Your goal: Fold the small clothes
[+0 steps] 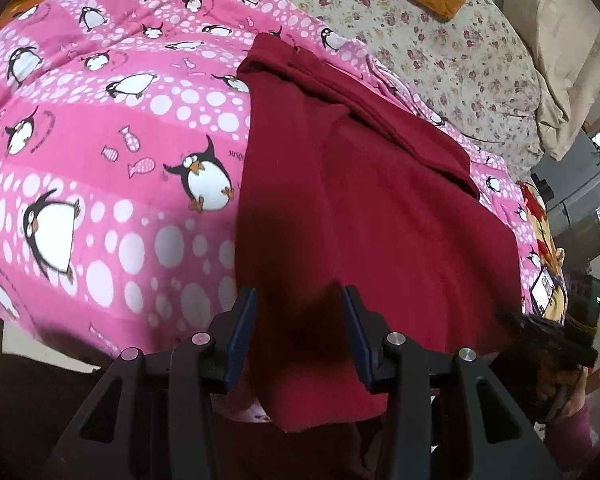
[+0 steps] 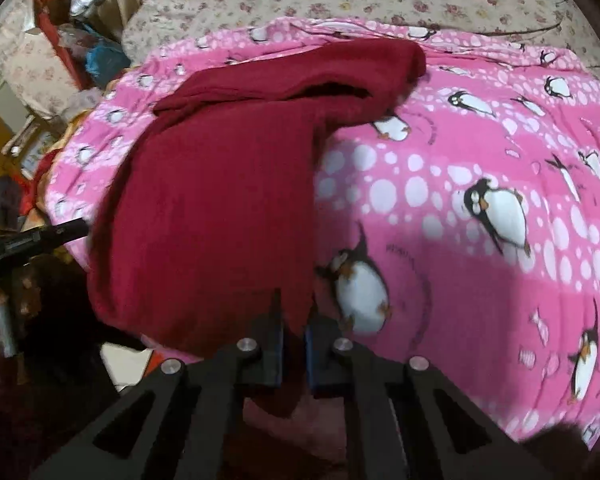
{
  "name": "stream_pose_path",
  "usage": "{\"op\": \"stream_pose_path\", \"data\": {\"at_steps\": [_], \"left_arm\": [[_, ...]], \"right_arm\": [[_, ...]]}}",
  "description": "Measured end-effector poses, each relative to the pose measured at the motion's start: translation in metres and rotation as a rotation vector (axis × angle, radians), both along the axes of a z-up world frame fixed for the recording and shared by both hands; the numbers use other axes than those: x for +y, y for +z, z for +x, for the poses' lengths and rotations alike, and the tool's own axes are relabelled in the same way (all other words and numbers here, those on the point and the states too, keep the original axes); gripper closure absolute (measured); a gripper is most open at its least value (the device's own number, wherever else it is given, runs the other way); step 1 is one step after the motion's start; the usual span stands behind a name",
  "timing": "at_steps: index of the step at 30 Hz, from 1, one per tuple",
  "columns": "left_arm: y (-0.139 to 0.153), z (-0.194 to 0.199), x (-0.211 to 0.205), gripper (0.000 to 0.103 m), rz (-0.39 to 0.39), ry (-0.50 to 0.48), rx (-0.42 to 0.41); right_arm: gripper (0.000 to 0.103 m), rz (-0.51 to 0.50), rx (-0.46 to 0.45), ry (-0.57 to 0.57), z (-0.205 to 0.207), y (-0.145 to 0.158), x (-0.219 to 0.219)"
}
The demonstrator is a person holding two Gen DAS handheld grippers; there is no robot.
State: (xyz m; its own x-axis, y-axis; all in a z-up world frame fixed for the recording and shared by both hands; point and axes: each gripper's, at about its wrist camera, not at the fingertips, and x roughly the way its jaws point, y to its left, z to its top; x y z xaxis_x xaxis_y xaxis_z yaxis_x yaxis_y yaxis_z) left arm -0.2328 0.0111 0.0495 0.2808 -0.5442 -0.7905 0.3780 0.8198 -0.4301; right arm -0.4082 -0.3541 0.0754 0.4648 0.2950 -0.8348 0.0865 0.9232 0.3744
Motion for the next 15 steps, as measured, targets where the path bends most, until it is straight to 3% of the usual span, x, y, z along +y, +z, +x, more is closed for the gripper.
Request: {"op": "stream_pose_path", "data": {"at_steps": [4,7,9,10,12,15], "left_arm": [[-0.011,-0.006,0.002,0.081,0.031,0.000,0.019],[-0.018,-0.009,0.003,0.081,0.053,0.000,0.033],[-0.019,-0.013,0.005,0.081,0.043,0.001,0.040],[-0.022,-0.015,0.006,0.078,0.036,0.002,0.050],[-0.029,-0.018,0.004,0.075,0.040,-0.008,0.077],[-0.037,-0.021,0.002,0.075,0.049,-0.009,0.092]], "right_arm": [[0.096,0.052,0.024,0.033,-0.022,0.000,0.005],[0.096,0.040,0.040,0.014,-0.023,-0.008,0.002],[0.094,0.088,0.046,-0.024,-0.018,-0.016,-0.005],[0.091,0.101,0.054,-0.041,-0.016,-0.019,-0.008],[0.063,0.103,0.058,-0.047,-0.015,-0.023,-0.009],[0.057,0.111,0.048,-0.024,-0.015,-0.025,-0.005]]}}
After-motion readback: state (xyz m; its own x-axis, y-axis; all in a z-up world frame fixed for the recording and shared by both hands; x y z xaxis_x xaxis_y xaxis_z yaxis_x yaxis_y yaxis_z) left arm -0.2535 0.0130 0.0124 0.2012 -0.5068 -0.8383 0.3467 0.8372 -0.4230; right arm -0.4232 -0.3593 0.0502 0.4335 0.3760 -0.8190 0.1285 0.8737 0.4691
